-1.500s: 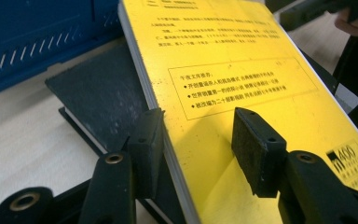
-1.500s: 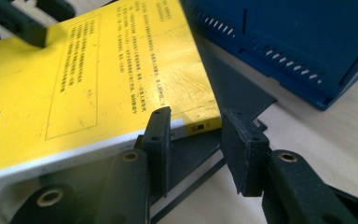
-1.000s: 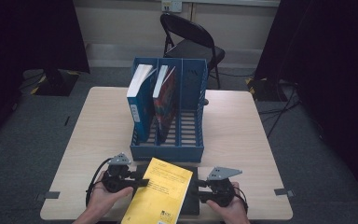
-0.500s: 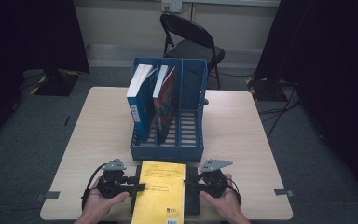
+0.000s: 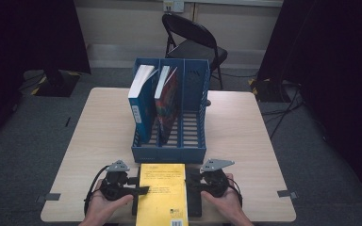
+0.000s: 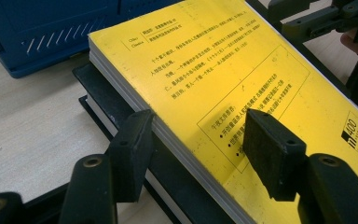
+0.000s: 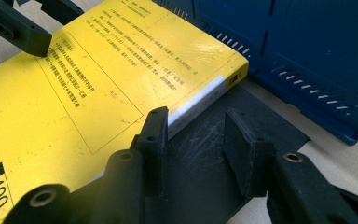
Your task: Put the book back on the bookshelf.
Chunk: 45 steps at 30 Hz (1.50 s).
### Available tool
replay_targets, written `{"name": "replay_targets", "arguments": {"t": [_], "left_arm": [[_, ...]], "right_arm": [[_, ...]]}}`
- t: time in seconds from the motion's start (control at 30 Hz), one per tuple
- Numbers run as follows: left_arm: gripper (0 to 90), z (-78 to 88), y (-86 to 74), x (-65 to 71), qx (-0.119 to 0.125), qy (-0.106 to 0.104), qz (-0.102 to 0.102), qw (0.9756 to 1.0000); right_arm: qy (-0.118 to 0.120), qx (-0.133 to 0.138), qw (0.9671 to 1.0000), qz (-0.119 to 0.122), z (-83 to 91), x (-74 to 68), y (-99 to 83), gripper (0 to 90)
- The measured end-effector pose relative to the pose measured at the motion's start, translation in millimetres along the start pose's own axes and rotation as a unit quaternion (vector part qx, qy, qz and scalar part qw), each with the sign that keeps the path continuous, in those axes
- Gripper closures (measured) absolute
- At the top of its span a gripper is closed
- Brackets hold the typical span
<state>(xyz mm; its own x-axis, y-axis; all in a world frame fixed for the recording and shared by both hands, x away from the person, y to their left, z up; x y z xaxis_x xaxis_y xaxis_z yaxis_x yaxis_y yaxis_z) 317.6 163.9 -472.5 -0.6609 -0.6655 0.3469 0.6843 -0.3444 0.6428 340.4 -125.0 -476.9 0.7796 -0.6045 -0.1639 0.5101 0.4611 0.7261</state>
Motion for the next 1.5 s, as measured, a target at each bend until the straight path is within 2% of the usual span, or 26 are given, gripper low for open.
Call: {"name": "replay_targets", "arguments": {"t": [0.07, 0.17, 0.37, 0.4, 0.47, 0.5, 0.57, 0.7, 0.77, 0.87, 0.93, 1.13, 1.2, 1.3, 1.37, 1.47, 1.5], "left_arm": [[42.1, 0.6, -0.4, -2.2, 0.002, -0.009, 0.004, 1.0000], [39.9, 1.1, -1.6, -7.5, 0.012, -0.036, 0.016, 0.9991], [43.6, 0.6, 0.1, -10.1, 0.019, -0.045, 0.039, 0.9980], [46.5, 1.6, 0.8, -11.1, 0.026, -0.051, 0.043, 0.9975], [47.1, 5.3, 3.1, -12.6, 0.040, -0.076, 0.058, 0.9946], [47.3, 7.1, 4.5, -11.9, 0.044, -0.083, 0.054, 0.9942], [49.0, 8.5, 7.0, -9.1, 0.044, -0.081, 0.038, 0.9950], [51.0, 8.1, 9.3, -5.4, 0.054, -0.091, 0.036, 0.9937], [51.7, 8.3, 9.3, -3.6, 0.053, -0.095, 0.034, 0.9935], [51.8, 6.5, 4.4, -1.5, 0.037, -0.100, 0.030, 0.9939], [51.8, 2.8, 0.5, -0.3, 0.024, -0.117, 0.038, 0.9922], [52.3, -8.2, 7.0, 3.0, 0.028, -0.128, 0.042, 0.9904], [54.9, -11.2, 9.9, 2.2, 0.025, -0.130, 0.044, 0.9903], [63.7, -14.5, 13.5, -0.2, 0.015, -0.131, 0.040, 0.9904], [69.5, -14.8, 14.9, -1.5, 0.009, -0.131, 0.030, 0.9909], [78.8, -15.2, 14.0, -4.4, 0.012, -0.148, 0.042, 0.9880], [78.8, -14.8, 14.1, -4.1, 0.015, -0.149, 0.042, 0.9878]], "right_arm": [[0.001, 0.001, 1.0000, -0.002, -0.1, 0.4, -0.2, 60.1], [-0.001, 0.001, 1.0000, -0.003, -0.1, 0.2, -0.3, 60.2], [-0.001, 0.003, 1.0000, -0.004, 0.6, -0.6, -1.2, 61.5], [0.001, 0.003, 1.0000, -0.004, 0.9, -0.4, -1.6, 61.8], [0.001, 0.003, 1.0000, -0.005, 1.2, -0.4, -1.8, 61.8], [0.001, 0.003, 1.0000, -0.006, 1.2, -0.2, -1.9, 61.8], [0.003, 0.004, 1.0000, -0.006, 1.1, 0.0, -2.0, 61.8], [0.001, 0.003, 1.0000, -0.006, 1.3, -0.5, -2.0, 62.2], [-0.002, 0.003, 1.0000, -0.004, 1.4, -0.9, -1.9, 62.3], [-0.001, 0.004, 1.0000, -0.004, 1.3, -0.8, -1.9, 62.2], [0.000, 0.004, 1.0000, -0.004, 1.3, -0.7, -1.9, 62.1], [-0.002, 0.004, 1.0000, -0.004, 1.3, -0.5, -2.0, 60.8], [-0.002, 0.004, 1.0000, -0.006, 1.3, -0.2, -2.0, 60.2], [-0.003, 0.004, 1.0000, -0.008, 1.2, 0.2, -1.9, 58.9], [-0.005, 0.002, 1.0000, -0.004, 1.9, 0.3, -0.8, 53.9], [0.004, 0.027, 0.9996, -0.004, 11.1, -2.7, 6.1, 51.4], [0.004, 0.027, 0.9996, -0.004, 11.1, -2.7, 6.1, 51.4]]}}
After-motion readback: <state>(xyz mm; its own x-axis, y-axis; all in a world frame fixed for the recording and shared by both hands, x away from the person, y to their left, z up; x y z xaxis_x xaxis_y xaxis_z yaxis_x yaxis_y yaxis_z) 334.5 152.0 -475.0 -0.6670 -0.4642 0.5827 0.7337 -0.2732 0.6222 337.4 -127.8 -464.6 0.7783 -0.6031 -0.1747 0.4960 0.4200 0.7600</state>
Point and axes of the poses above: each handheld gripper's, and its own axes: z roughly backward along the jaws, y roughly out of its top, x roughly to its right, the point moved 3 cm from there along -z, roughly forward along the jaws, and after that the axes turned 3 degrees about -x, right-handed, at the moved point
